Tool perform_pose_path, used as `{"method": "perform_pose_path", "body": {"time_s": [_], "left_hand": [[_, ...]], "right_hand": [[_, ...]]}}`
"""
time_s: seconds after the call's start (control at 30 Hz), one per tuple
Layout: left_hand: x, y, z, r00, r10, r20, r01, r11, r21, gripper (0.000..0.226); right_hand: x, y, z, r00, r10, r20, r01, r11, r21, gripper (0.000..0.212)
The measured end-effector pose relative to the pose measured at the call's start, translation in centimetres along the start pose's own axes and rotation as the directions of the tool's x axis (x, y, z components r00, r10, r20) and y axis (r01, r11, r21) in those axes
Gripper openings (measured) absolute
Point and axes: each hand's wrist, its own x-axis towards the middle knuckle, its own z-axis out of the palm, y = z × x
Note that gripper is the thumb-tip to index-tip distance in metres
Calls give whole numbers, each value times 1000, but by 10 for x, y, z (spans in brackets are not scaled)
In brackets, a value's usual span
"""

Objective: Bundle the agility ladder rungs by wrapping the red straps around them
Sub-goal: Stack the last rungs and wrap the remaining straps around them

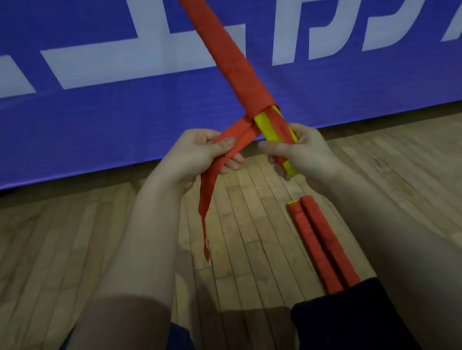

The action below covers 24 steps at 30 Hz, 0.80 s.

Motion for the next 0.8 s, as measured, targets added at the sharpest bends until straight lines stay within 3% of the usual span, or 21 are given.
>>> {"method": "perform_pose_path", "body": {"time_s": [0.13,0.23,0.3,0.4,0.53,0.67,0.8], "left_hand": [[2,3,9,999,45,-8,-45,999,20,26],[4,4,20,999,28,-32,-27,999,24,31],[6,4,26,997,-7,-72,5,1000,-20,32],[8,2,32,984,-96,-149,71,984,-161,29],[8,-3,36,935,-241,-261,116,901,-418,36],[11,-13,29,826,-341,-449,120,884,-452,47],[11,-15,25,813,-341,-473,107,885,-454,47]], "right_hand": [[2,5,8,992,-62,-106,14,913,-407,18],[-5,6,16,969,-217,-119,33,592,-805,18],[-9,8,23,962,-259,-85,26,398,-917,23],[-10,6,28,962,-269,-49,15,230,-973,31],[-10,4,37,923,-386,-9,33,103,-994,31],[-16,14,64,847,-531,1,44,69,-997,27],[-17,19,69,812,-580,60,82,10,-997,44]]}}
